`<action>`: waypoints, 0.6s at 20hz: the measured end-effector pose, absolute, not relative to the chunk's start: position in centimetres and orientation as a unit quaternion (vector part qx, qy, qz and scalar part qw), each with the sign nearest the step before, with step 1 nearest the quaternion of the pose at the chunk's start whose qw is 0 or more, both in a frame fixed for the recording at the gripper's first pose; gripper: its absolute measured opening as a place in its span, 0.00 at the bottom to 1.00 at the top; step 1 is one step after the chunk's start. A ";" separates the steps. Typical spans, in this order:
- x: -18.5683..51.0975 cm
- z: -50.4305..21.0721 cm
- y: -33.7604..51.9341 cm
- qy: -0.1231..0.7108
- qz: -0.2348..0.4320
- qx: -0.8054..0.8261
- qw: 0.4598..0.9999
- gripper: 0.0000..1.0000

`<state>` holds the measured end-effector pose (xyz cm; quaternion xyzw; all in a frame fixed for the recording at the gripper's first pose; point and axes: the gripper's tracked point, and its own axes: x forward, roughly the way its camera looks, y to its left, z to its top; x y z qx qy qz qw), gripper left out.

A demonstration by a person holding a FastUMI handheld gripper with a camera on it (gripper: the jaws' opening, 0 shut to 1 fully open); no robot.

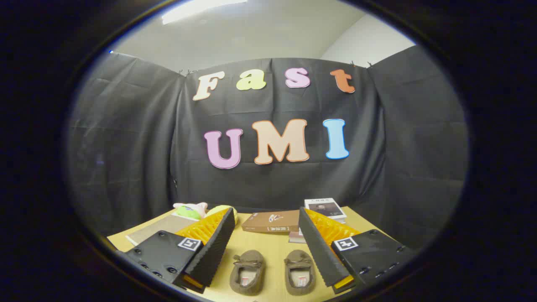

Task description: Open the storage box then place both shoes into the box .Put the left shoe in first, then the right shoe, with the right side of both shoes facing outward in a uniform manner.

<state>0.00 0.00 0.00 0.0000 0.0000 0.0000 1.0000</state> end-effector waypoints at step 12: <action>-0.4 -1.5 1.5 0.018 0.005 0.011 1.000 0.98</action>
